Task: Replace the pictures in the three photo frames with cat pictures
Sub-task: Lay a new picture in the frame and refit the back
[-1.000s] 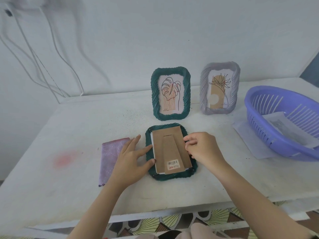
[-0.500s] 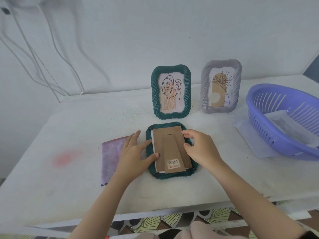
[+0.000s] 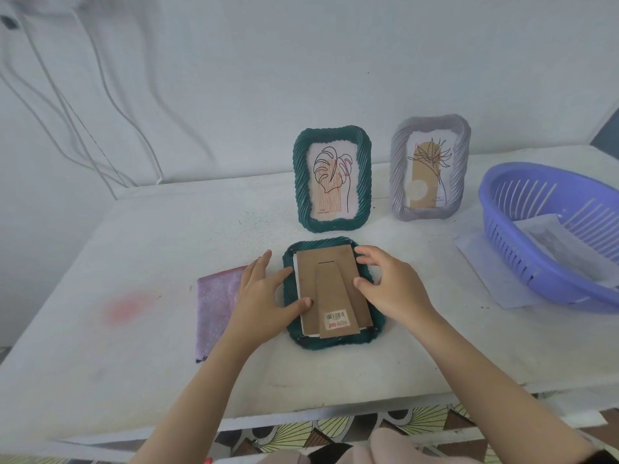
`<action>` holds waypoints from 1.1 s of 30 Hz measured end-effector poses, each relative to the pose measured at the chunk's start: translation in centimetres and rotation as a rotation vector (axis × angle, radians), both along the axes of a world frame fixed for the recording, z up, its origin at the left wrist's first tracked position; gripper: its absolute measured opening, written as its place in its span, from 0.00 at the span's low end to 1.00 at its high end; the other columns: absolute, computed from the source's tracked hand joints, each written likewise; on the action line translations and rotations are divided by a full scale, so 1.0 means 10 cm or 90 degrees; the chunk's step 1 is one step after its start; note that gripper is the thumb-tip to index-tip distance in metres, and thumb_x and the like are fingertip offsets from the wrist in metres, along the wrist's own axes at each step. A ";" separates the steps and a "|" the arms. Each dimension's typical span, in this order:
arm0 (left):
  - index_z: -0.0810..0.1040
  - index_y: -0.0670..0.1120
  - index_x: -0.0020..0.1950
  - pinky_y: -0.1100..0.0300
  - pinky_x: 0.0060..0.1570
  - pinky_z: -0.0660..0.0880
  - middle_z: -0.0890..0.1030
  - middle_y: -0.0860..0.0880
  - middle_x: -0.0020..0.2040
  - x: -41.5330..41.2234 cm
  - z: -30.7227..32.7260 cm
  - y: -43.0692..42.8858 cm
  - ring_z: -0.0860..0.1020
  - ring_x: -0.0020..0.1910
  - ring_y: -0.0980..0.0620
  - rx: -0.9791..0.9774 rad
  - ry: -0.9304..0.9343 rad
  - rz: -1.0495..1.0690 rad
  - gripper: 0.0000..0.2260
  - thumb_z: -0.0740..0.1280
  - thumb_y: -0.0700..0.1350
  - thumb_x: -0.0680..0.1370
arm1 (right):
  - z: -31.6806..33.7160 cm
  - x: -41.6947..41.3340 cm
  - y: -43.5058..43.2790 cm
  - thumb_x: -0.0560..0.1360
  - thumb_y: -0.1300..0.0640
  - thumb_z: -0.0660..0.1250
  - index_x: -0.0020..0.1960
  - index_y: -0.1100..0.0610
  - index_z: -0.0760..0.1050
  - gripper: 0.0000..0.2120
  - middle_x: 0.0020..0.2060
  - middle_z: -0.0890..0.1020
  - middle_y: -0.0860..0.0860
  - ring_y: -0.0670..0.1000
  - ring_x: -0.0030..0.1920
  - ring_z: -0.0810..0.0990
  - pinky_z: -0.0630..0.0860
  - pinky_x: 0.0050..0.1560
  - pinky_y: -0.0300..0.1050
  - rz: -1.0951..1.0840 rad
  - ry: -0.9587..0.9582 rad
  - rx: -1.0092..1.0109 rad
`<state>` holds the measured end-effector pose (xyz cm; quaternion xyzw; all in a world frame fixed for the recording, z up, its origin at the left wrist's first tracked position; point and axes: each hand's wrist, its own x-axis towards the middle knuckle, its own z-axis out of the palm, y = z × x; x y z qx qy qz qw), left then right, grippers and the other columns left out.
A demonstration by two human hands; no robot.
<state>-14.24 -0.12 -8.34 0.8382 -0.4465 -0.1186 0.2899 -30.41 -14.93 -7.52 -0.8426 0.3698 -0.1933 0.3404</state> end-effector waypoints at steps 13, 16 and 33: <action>0.68 0.55 0.69 0.48 0.71 0.50 0.50 0.49 0.77 0.01 0.03 -0.07 0.46 0.75 0.49 0.012 0.014 0.000 0.31 0.72 0.58 0.67 | -0.07 -0.01 -0.07 0.72 0.58 0.68 0.68 0.44 0.66 0.27 0.62 0.76 0.41 0.35 0.31 0.67 0.70 0.49 0.40 0.051 -0.039 0.046; 0.67 0.55 0.69 0.48 0.71 0.49 0.49 0.49 0.77 0.01 0.03 -0.07 0.45 0.75 0.49 0.017 0.012 -0.002 0.32 0.72 0.58 0.67 | -0.07 -0.02 -0.08 0.72 0.59 0.69 0.68 0.44 0.65 0.28 0.62 0.76 0.40 0.34 0.30 0.72 0.70 0.48 0.41 0.058 -0.042 0.056; 0.65 0.54 0.71 0.49 0.71 0.48 0.46 0.48 0.77 0.02 0.08 -0.11 0.44 0.75 0.48 0.050 0.022 -0.007 0.34 0.73 0.56 0.67 | -0.06 -0.03 -0.16 0.72 0.54 0.69 0.72 0.45 0.57 0.33 0.66 0.72 0.40 0.47 0.32 0.73 0.75 0.47 0.44 0.089 0.007 0.055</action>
